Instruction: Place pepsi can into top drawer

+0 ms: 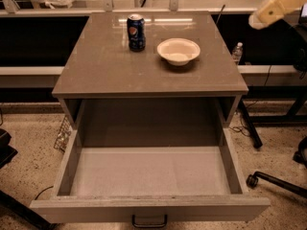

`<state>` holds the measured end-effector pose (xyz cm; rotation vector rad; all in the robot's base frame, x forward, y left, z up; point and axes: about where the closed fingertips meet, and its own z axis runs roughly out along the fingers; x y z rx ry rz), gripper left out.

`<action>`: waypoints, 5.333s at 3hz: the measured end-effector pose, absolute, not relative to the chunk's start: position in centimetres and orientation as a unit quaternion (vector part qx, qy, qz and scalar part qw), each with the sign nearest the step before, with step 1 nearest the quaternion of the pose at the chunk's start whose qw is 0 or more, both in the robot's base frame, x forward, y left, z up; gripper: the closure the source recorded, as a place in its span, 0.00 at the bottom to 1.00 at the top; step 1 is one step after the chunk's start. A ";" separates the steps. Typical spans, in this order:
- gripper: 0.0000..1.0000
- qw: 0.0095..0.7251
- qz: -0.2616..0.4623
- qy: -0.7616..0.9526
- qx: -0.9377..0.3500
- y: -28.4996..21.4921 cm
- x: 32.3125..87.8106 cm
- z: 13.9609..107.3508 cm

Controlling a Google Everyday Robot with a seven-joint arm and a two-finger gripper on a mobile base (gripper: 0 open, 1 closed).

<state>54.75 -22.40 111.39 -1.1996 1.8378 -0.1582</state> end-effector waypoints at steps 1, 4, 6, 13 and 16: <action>0.00 0.517 -0.005 0.733 -0.441 -20.7 57.8 110.4; 0.00 0.636 0.101 0.686 -0.339 -16.5 60.4 108.5; 0.00 0.657 0.142 0.673 -0.309 -13.6 64.4 106.3; 0.00 0.597 0.276 0.685 -0.314 2.9 83.4 94.6; 0.00 0.583 0.284 0.692 -0.316 6.2 87.0 91.7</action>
Offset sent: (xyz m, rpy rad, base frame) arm 0.0916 0.0402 -0.0205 0.7776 -0.3469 -0.0442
